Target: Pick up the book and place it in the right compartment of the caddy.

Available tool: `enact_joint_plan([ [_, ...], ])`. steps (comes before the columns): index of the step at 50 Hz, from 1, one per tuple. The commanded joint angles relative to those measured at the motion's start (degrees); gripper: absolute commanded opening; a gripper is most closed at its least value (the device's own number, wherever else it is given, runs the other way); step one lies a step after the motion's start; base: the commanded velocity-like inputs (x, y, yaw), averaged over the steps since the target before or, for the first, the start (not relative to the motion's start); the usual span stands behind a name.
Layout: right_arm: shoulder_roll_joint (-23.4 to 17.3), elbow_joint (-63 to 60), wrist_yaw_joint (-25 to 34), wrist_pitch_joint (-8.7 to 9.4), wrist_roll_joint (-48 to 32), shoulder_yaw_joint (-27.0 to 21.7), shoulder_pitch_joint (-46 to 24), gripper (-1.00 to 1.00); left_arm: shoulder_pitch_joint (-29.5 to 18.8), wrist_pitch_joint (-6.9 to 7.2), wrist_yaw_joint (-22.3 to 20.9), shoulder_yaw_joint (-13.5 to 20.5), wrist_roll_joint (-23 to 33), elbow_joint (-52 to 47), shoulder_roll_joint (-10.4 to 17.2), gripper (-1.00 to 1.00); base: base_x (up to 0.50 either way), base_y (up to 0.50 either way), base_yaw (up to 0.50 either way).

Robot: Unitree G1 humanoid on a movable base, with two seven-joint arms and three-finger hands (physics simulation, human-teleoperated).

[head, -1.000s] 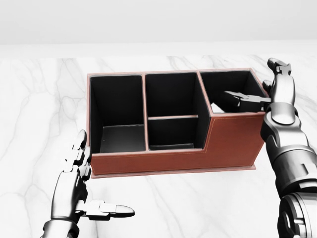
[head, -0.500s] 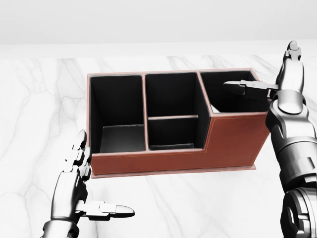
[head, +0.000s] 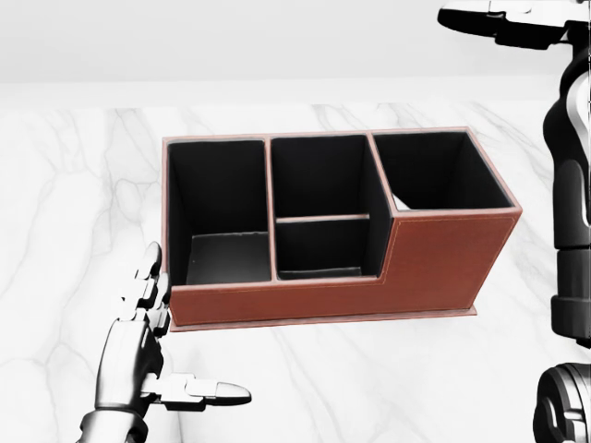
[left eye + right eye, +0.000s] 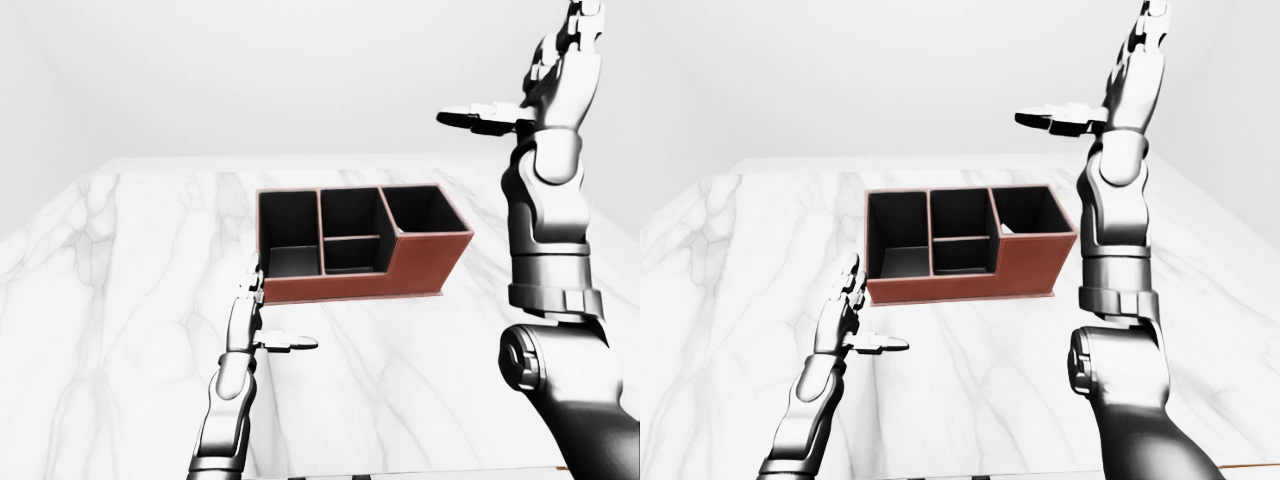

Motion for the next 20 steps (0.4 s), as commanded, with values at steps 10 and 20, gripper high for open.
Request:
enact_joint_plan([
  [10, -0.2, -48.8, 2.0, 0.00, -1.8, -0.7, 2.2, 1.00, 0.2, -0.03, 0.2, -0.3, 0.6, -0.1, -0.1, 1.00, 0.00, 0.00, 0.00],
  [20, -6.5, -75.0, -0.4, 0.00, 6.4, -4.2, -10.3, 1.00, 0.3, -0.03, 0.2, -0.2, 0.4, 0.3, -0.1, 1.00, 0.00, 0.00, 0.00],
])
